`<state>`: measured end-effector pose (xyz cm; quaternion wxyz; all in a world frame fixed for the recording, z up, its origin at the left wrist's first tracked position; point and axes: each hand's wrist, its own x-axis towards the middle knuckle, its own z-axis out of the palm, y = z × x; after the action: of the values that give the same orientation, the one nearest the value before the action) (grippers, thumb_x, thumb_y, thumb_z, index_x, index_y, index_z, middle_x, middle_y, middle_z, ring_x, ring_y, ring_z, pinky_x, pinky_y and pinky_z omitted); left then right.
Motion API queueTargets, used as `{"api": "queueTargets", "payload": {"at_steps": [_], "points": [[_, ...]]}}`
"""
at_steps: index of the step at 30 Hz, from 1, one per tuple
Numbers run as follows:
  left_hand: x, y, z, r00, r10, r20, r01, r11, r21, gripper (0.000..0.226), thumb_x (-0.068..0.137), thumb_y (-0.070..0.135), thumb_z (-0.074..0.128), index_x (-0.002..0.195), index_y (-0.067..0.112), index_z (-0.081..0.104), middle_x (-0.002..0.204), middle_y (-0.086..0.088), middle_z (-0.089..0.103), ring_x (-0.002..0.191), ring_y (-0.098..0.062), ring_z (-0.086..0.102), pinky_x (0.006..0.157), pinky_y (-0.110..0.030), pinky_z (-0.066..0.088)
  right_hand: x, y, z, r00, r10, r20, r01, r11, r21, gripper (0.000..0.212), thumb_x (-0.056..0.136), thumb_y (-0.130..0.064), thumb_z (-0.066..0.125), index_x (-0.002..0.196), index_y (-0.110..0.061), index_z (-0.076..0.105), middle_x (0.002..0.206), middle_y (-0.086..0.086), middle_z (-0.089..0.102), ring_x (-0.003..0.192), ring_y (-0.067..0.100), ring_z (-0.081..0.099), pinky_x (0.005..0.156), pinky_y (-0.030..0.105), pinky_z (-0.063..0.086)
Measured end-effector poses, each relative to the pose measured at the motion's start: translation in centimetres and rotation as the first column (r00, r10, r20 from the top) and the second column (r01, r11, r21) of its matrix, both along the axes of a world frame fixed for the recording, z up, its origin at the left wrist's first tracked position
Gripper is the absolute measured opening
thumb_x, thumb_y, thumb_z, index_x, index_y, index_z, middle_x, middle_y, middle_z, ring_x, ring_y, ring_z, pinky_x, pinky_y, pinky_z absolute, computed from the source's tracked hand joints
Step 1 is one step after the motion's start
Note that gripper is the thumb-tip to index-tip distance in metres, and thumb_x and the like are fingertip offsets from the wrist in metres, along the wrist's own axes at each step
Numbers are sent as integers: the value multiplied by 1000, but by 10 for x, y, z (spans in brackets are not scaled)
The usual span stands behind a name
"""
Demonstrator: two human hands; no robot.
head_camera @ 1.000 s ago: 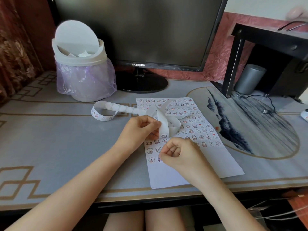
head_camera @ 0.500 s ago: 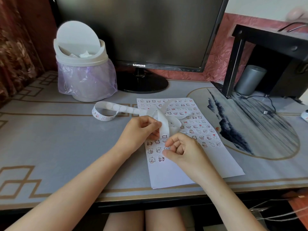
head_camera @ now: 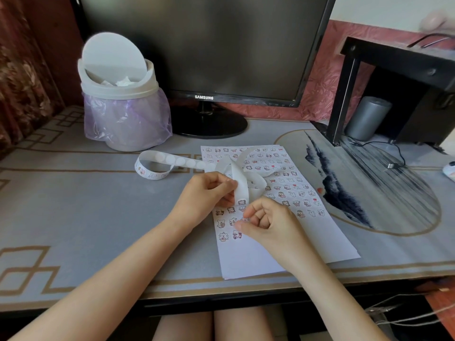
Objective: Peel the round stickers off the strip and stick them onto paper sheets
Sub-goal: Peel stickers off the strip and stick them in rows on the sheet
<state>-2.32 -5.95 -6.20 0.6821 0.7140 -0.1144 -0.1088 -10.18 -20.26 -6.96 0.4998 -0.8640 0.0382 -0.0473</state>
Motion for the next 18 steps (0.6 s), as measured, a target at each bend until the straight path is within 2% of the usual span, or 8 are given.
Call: {"api": "queueTargets", "payload": {"at_steps": [3,8,11,15,18], "points": [[0,0,0,1000,1,3,-1,1000,1,13,90,12,61,82,3,64,70,-8,67,67,-17,65,69,-23,58,-2,0,1,998,41,-50,-43,999,-25,26,68,-26,82,82,-26,60,67,-11,52,53,0,45,64,26,43],[-1,0,0,1000,-2,-2,2,1000,-7,13,91,12,61,82,3,64,71,-10,67,67,-19,64,69,-23,58,1,-6,4,996,74,-58,-75,997,-6,22,78,-12,75,81,-27,59,69,-9,52,58,6,46,66,24,45],[0,1,1,1000,3,-9,-4,1000,-17,14,92,14,60,82,5,64,70,-10,66,65,-19,64,64,-22,57,3,-6,7,997,66,-45,-64,997,51,18,81,-13,71,78,-27,60,70,-8,55,60,8,47,64,26,42],[-1,1,3,1000,14,-9,-15,999,-43,15,93,14,58,84,2,62,69,-8,66,59,-15,63,58,-21,56,13,-11,22,995,-23,96,13,994,104,12,82,-15,70,79,-24,64,75,-8,63,62,8,53,65,25,45],[-1,1,5,999,27,17,-26,998,-58,17,94,14,57,85,0,62,71,-9,67,62,-15,65,60,-26,58,22,-14,31,973,-37,228,26,998,52,12,80,-12,72,82,-21,65,78,-10,65,70,1,56,66,11,41]]}}
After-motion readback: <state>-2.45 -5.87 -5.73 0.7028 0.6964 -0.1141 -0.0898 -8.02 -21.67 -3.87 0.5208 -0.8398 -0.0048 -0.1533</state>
